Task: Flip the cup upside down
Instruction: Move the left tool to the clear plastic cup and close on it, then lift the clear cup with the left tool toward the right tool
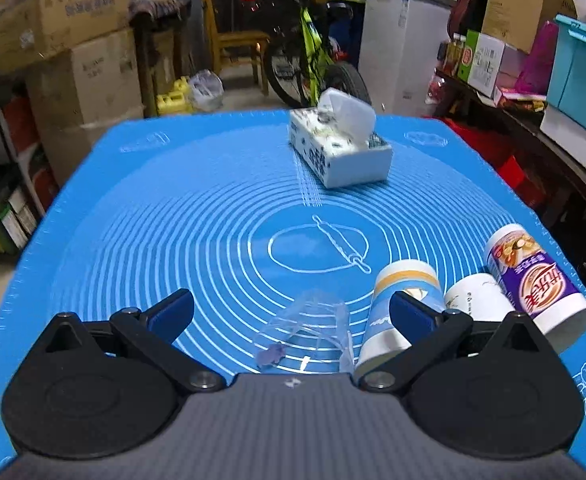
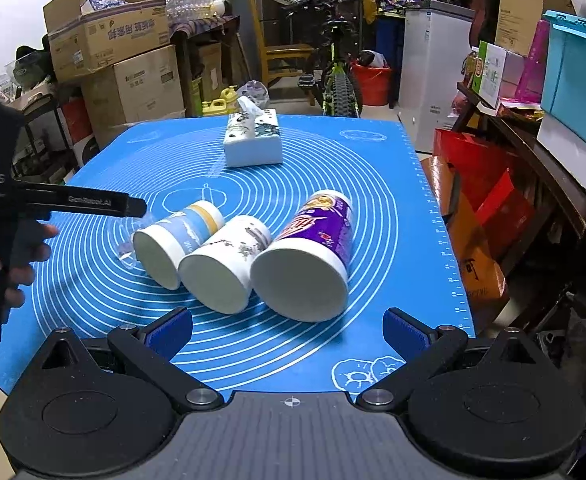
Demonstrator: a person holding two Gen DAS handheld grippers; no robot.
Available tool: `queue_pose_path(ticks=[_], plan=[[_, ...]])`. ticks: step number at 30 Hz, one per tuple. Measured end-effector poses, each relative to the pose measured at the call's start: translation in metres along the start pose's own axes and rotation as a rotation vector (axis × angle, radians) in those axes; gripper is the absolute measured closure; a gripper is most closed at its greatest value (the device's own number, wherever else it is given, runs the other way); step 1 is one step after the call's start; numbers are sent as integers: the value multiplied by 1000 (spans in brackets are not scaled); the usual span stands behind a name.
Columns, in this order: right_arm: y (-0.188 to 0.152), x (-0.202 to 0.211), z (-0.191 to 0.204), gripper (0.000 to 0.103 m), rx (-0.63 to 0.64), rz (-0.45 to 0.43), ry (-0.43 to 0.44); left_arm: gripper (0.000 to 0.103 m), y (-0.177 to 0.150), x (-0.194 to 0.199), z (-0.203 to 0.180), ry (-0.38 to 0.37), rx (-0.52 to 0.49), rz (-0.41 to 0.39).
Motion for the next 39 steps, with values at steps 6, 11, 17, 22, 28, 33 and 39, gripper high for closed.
queue_pose_path(ticks=[6,11,17,22,28,33,39], plan=[[0,-3,-9,2,-16,2,2,1,-5,-18,4,-20,-16,57],[-2,-6,-7,2,-13,10,1,1,-7,-25,5,-55,-21,98],[-1,-8,-4,2,-9,11,-7,32,-14,-35,0,-105,-27,153],[0,-8,-2,2,-8,12,-12,39,-16,-27,-3,-129,-44,135],[1,-7,0,2,-4,3,-9,40,-22,-1,3,-102,-40,113],[2,-10,9,2,9,10,-2,40,-42,36,10,-51,-46,87],[3,-14,25,2,34,15,10,40,-79,54,2,-41,-39,83]])
Point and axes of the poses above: each gripper's, at about its wrist camera, not at the fingertips, and x roughly against the way its jaws point, z to its left, y to its top, the point moved 7 cm from there along -x, roughly the way its jaws point, and after that the axes turned 10 degrees about y, right-handed, at the moved point
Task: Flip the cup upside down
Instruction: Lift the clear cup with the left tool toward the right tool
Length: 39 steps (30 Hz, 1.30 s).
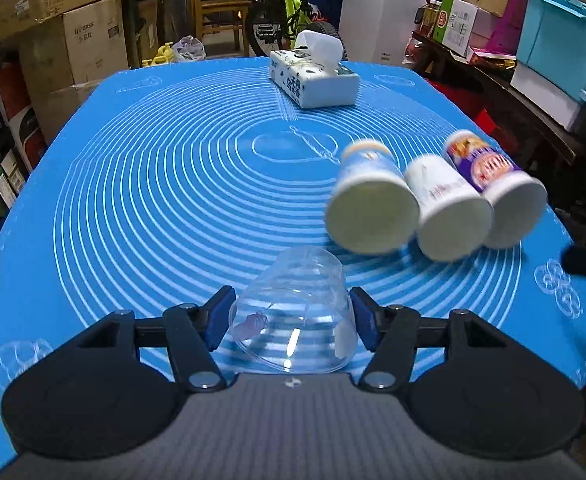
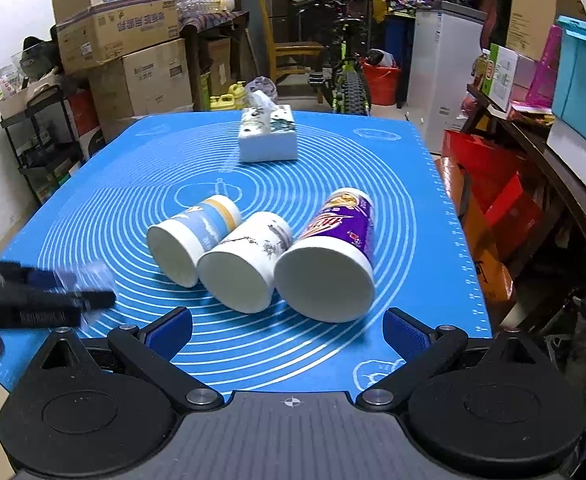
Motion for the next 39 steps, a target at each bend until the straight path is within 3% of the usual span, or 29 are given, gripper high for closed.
queue_pose_path(ticks=[10,14,15,33,39], plan=[[-3,-11,11,2,8,30,-8,38,-11,-9,1,3,11,-18],[-4,-12,12,2,4,36,-8,16,-13,-11,1,1,14,-10],[-4,-12,12,2,4,36,-7,16,-13,-11,1,4,15,-12],[-2,-12,18,2,3,45,-6,13,-10,4,6,-27,-1,-37],[4,-19,42,2,62,106,0,12,-7,29,21,-34,-16,-77]])
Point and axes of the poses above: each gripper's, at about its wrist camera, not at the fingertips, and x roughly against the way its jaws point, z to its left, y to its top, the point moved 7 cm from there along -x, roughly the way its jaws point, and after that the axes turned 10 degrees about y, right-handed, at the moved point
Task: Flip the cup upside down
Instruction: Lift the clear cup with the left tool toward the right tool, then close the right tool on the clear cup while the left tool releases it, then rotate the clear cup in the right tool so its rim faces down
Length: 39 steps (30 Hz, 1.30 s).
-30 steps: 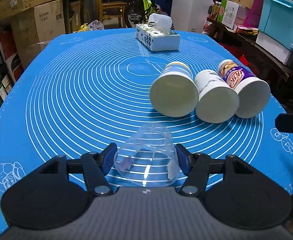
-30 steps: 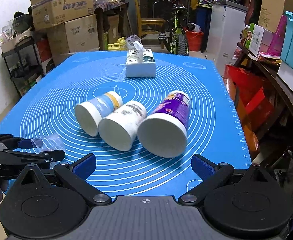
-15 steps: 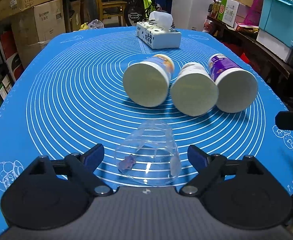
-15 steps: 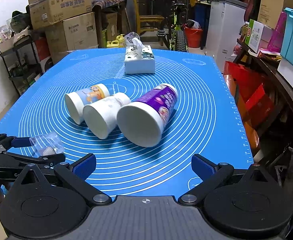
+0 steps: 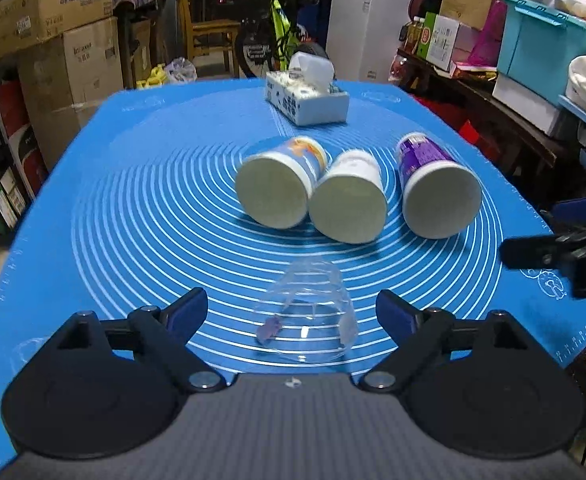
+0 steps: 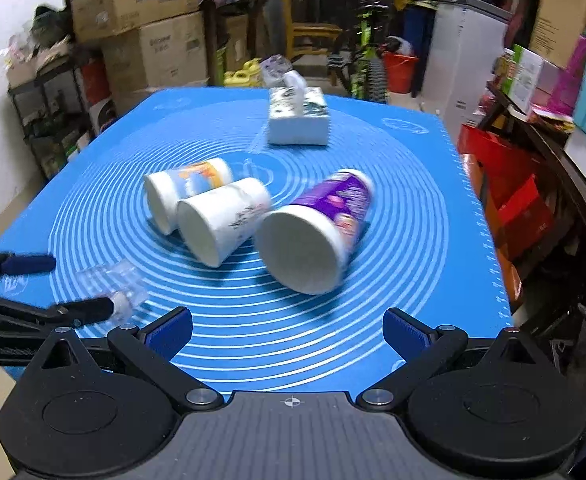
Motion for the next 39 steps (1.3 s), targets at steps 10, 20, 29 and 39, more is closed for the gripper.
queue_pose_path(ticks=[10,20,29,39], plan=[[25,-50,62,2,-162,139,157,7,1,7,64,70,73,-29],[29,-103,73,8,-413,194,200,7,-9,-9,100,114,124,-19],[23,-128,87,20,-477,275,237,7,-14,-9,101,101,112,-35],[29,-127,100,41,-441,273,298,7,-18,-10,103,81,132,-30]])
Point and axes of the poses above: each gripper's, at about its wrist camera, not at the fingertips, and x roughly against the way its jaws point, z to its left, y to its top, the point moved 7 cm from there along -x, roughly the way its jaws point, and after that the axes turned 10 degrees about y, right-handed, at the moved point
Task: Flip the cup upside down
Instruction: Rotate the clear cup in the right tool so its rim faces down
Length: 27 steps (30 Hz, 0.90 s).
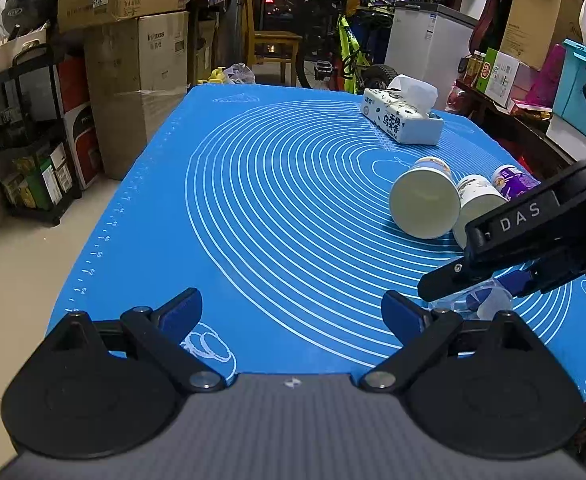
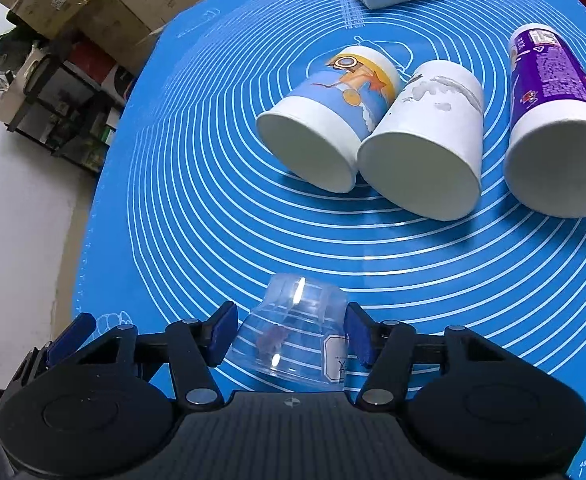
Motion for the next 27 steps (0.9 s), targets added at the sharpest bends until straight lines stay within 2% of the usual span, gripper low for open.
queue_pose_path(ticks=[2,5,8,11,16,19,25,27], plan=[[2,4,1,42,32,-27,2,7,0,1,-1,-3,4,-1],[4,18,6,42,158,-116,-9,7,0,1,-2,-5,11,-4],[8,28,17,42,409,-258,-45,7,1,2,-2,2,19,-17],[1,25,26,42,622,-337,-43,7,1,1,-3,8,25,-26],[-10,13,13,41,721,-349,-36,7,-2,2,-11,-4,15,-31],[-21,16,16,41,795,-330,-74,7,-4,2,-16,-4,-3,-41],[-39,22,0,42,765,-264,-71,7,-8,3,-26,-18,-15,-34],[-47,23,0,42,804,-259,-80,7,-9,2,-29,-17,-20,-32]])
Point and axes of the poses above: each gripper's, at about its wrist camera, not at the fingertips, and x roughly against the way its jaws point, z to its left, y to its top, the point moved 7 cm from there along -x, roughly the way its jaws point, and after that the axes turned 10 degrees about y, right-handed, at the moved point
